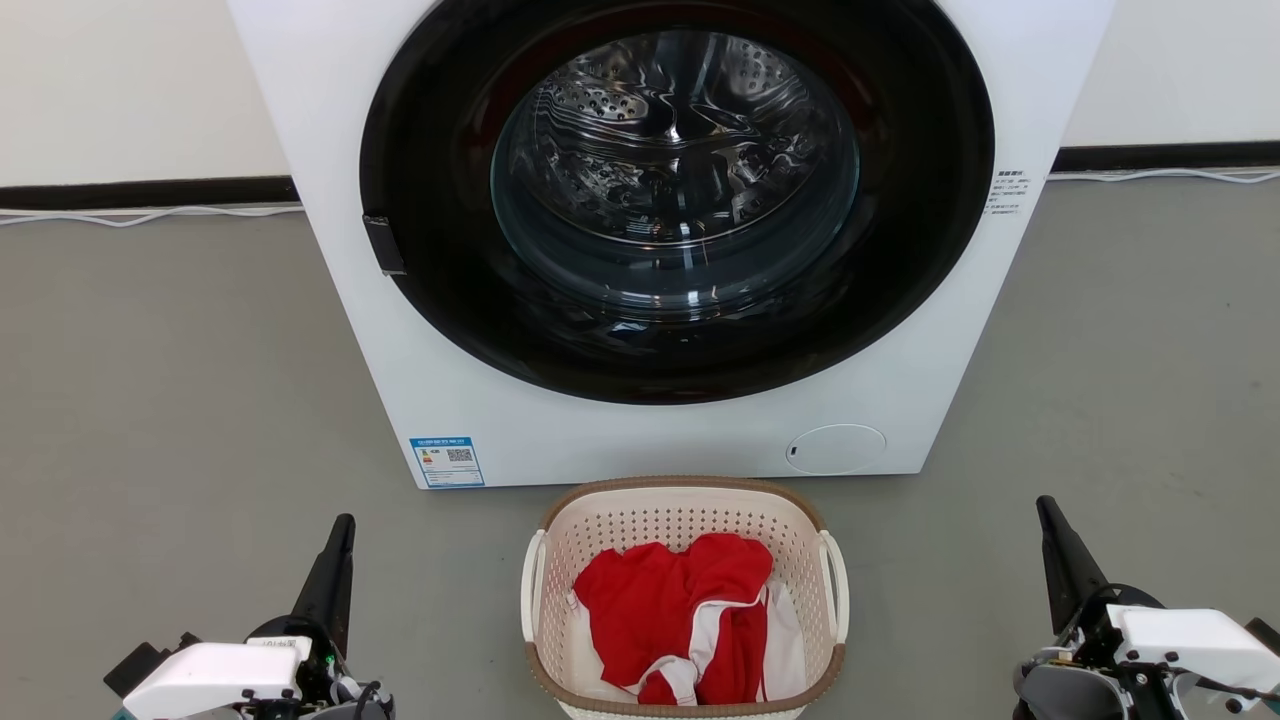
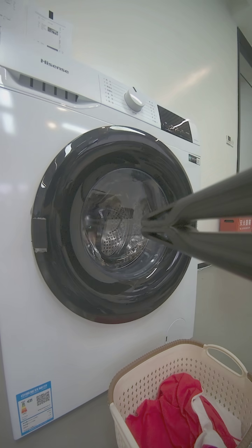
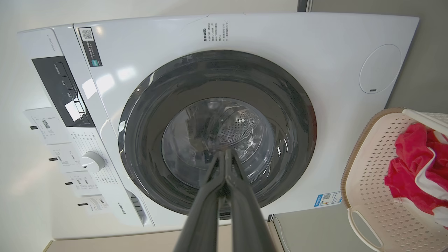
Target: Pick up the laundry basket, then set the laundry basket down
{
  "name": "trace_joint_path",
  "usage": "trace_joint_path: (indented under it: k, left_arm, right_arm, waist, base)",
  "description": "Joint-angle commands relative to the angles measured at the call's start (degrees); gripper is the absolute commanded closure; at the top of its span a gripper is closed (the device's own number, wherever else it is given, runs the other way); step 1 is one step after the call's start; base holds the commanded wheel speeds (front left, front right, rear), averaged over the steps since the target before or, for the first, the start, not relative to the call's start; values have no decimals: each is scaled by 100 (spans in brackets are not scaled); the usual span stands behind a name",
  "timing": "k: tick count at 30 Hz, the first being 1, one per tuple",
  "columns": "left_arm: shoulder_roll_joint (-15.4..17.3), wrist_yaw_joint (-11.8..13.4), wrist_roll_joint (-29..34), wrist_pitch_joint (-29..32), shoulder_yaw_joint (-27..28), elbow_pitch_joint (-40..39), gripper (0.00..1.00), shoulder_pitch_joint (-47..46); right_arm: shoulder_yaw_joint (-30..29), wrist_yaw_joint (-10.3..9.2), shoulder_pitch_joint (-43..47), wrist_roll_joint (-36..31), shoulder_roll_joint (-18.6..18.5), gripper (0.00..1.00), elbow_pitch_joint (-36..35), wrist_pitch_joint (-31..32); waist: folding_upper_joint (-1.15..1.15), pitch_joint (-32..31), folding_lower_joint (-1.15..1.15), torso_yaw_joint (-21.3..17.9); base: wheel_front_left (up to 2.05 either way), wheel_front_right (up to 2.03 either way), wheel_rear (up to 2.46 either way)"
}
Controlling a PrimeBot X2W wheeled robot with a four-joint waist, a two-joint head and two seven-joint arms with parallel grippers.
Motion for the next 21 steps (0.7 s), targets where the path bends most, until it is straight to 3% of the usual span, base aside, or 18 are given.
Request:
trace_joint_path:
  k: [1,21]
  left_arm:
    - [77,-42,-3,35,174,-165,100,-320]
    - [77,-42,-3,35,174,-165,100,-320]
  right_arm:
    - [106,42,-243,39,-35,100,-168,42]
    - [106,42,-243,39,-35,100,-168,42]
  waist:
    - [0,0,0,0]
    - [0,0,0,0]
  base:
    - [0,0,0]
    - [0,0,0]
